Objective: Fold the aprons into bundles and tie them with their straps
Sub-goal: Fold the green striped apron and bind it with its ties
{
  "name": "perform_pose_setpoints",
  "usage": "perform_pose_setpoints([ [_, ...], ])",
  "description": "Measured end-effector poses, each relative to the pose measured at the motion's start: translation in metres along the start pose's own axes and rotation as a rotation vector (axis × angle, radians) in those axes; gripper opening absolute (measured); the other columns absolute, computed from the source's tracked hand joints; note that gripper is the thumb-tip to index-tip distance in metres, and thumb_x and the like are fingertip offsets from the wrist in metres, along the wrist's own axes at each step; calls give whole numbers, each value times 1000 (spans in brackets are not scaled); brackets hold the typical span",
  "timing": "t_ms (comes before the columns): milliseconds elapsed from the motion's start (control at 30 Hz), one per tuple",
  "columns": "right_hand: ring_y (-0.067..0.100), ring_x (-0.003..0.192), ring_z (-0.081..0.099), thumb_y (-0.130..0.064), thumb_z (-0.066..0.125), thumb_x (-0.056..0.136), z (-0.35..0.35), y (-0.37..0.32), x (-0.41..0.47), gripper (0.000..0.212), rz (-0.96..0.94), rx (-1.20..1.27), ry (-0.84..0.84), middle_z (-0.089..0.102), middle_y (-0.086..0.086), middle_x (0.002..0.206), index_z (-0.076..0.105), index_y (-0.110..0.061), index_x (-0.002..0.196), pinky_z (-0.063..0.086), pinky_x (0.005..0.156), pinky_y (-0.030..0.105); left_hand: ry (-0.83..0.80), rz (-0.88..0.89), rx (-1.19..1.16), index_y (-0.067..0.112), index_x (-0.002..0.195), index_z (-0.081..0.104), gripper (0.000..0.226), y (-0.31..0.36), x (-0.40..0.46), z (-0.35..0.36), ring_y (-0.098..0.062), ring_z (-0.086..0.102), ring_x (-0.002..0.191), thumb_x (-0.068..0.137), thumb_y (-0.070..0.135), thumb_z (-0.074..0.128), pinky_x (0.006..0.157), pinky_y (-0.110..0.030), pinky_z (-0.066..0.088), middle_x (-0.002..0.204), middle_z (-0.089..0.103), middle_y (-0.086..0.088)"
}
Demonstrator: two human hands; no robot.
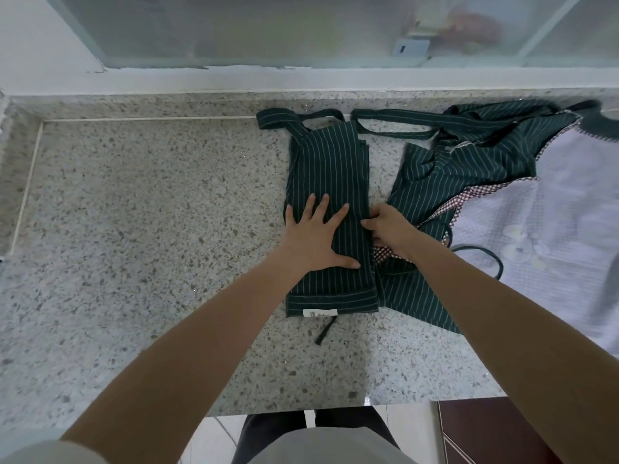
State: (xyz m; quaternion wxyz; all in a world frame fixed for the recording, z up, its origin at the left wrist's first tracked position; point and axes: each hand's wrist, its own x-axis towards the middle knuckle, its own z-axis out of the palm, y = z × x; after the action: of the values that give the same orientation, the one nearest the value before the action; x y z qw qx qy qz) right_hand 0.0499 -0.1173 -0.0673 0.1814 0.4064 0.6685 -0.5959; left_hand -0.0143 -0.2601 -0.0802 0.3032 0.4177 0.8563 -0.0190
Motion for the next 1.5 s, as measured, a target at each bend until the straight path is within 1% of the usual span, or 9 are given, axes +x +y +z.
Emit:
perform_pose_setpoints([
  [233, 20, 76, 54, -34, 66, 86, 5, 15, -12, 32, -73, -242, 195, 52, 1, 75, 50, -6, 87, 42, 60, 28, 392, -178, -319, 14, 142, 31, 54, -13, -25, 3, -26, 30, 134, 95, 35, 48, 108, -46, 32, 147, 30, -9],
  [467, 22, 68, 51, -27, 74, 80, 8, 31, -29, 46, 40, -341, 72, 47, 12, 68, 37, -12, 57, 39, 65, 30, 187, -76, -539, 18, 148, 22, 77, -36, -44, 20, -26, 12, 142, 86, 37, 64, 116, -40, 16, 156, 11, -6],
  [600, 25, 94, 57, -17, 53, 96, 14, 29, -39, 9, -21, -235, 27, 58, 8, 98, 53, -8, 97, 47, 81, 33, 364, -348, -755, 5, 139, 34, 58, -27, -53, 23, -28, 41, 124, 91, 26, 59, 101, -32, 35, 136, 40, -17],
  [667, 25, 107, 53, -17, 41, 100, 14, 27, -39, 30, 2, -137, 22, 53, 7, 122, 43, -8, 129, 45, 89, 34, 284, -467, -844, 0, 125, 46, 42, -27, -56, 23, -29, 54, 108, 93, 26, 56, 87, -30, 43, 117, 55, -14],
  [800, 28, 113, 50, -18, 38, 100, 9, 25, -39, 20, 97, 20, 30, 48, 10, 129, 39, -11, 119, 42, 100, 44, -39, -507, -1079, 4, 82, 58, 22, -25, -61, 22, -21, 56, 61, 91, 23, 61, 53, -28, 49, 72, 57, -12],
  [933, 25, 92, 53, -17, 49, 98, 8, 31, -43, 21, 39, -177, 90, 49, 14, 118, 37, -6, 112, 47, 70, 32, -17, -513, -1147, 2, 95, 58, 18, -25, -61, 24, -35, 65, 90, 90, 18, 62, 75, -43, 57, 97, 64, -22],
  [1067, 34, 106, 53, -11, 61, 90, 20, 36, -49, 44, -107, -485, 246, 48, 18, 118, 32, -6, 123, 44, 77, 34, 89, -418, -722, 0, 99, 51, 34, -22, -63, 29, -30, 59, 88, 85, 27, 67, 64, -32, 49, 98, 59, -20],
  [1200, 31, 128, 32, -7, 67, 84, 24, 24, -46, 74, -338, -910, 400, 31, 15, 137, 24, -15, 143, 42, 100, 39, 286, -244, -211, 7, 140, 26, 81, -19, -56, 10, -32, 33, 129, 79, 31, 73, 105, -43, 37, 141, 32, -16],
  [1500, 21, 146, -2, -29, 78, 75, 17, -29, 3, 105, -469, -1200, 138, -4, 4, 159, 7, -14, 151, 16, 118, 38, -7, -3, 276, 10, 149, -12, 134, -45, -8, -15, -26, -15, 144, 61, 66, 72, 116, -45, -3, 156, -16, -13],
])
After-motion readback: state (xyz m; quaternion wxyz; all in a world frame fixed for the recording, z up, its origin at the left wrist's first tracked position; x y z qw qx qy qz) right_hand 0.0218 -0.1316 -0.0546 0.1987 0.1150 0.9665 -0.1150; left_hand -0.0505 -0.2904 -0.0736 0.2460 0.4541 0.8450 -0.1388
